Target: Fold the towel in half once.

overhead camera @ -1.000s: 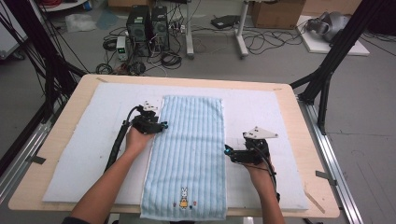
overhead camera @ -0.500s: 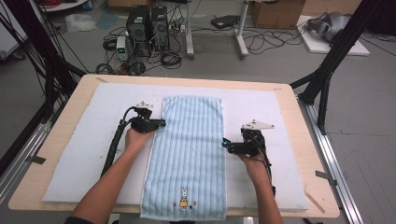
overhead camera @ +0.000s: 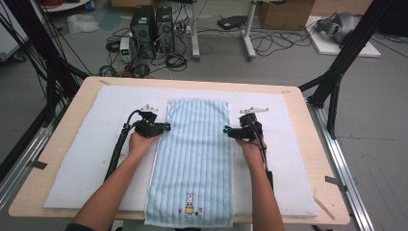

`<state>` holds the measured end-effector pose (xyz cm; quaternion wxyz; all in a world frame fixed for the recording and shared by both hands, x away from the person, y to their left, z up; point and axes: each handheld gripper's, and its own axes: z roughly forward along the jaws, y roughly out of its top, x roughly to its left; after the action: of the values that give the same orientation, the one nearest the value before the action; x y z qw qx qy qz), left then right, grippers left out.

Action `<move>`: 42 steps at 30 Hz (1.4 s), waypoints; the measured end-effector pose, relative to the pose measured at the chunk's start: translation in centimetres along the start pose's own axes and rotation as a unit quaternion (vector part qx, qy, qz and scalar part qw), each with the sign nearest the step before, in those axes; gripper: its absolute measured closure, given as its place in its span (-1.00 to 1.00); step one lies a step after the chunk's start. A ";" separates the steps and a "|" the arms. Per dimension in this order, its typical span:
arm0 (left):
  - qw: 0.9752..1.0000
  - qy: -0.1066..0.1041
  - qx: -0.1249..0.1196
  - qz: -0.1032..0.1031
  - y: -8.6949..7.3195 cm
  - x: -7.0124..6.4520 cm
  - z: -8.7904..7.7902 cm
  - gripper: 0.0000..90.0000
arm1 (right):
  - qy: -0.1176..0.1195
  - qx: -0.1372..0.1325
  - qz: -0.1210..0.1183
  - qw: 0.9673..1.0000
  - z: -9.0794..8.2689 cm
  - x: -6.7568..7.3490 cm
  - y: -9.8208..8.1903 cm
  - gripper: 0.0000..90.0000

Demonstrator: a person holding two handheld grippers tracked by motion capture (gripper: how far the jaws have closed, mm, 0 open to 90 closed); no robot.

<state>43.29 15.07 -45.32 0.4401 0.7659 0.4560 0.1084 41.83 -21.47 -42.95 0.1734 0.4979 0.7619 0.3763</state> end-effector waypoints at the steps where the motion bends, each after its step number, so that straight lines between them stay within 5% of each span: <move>1: 1.000 0.000 0.001 0.000 0.0 0.0 0.0 0.89 | -0.002 0.005 0.002 1.000 0.4 0.0 0.1 -0.23; 5: 1.000 -0.002 0.003 0.001 0.0 0.0 -0.1 0.89 | 0.000 0.038 -0.014 0.999 1.7 0.6 0.1 0.07; 9: 1.000 -0.004 0.002 -0.007 0.0 0.2 0.0 0.89 | -0.026 0.049 -0.030 0.998 2.1 1.1 0.3 0.28; 13: 1.000 -0.008 0.004 -0.024 0.1 0.4 -0.1 0.90 | -0.019 0.063 -0.044 0.997 2.3 1.3 0.8 0.83; 16: 0.999 -0.004 -0.003 -0.038 0.1 0.5 0.1 0.91 | -0.026 0.068 -0.052 0.996 2.6 1.5 1.3 0.88; 19: 0.998 0.004 -0.025 -0.052 0.4 0.7 0.1 0.91 | -0.039 0.048 -0.047 0.997 2.6 1.3 1.7 0.89; 23: 0.994 -0.007 -0.073 -0.086 0.7 1.3 -0.3 0.91 | -0.044 0.002 -0.038 0.998 2.3 0.9 2.6 0.89; 26: 0.993 -0.022 -0.090 -0.069 0.9 1.3 -1.1 0.91 | -0.027 -0.008 -0.031 0.999 1.8 0.8 2.7 0.89; 34: 0.996 -0.031 -0.087 -0.017 1.0 0.0 -3.6 0.90 | 0.016 -0.019 -0.046 0.999 0.1 1.5 1.0 0.89; 42: 0.995 -0.044 -0.084 0.036 -1.0 -1.8 -6.3 0.89 | 0.036 -0.047 -0.061 0.996 -3.3 2.7 -0.4 0.89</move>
<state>38.13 17.46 -41.97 0.5186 0.7461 0.3976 0.1278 38.30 -20.44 -40.78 0.1915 0.4278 0.7779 0.4185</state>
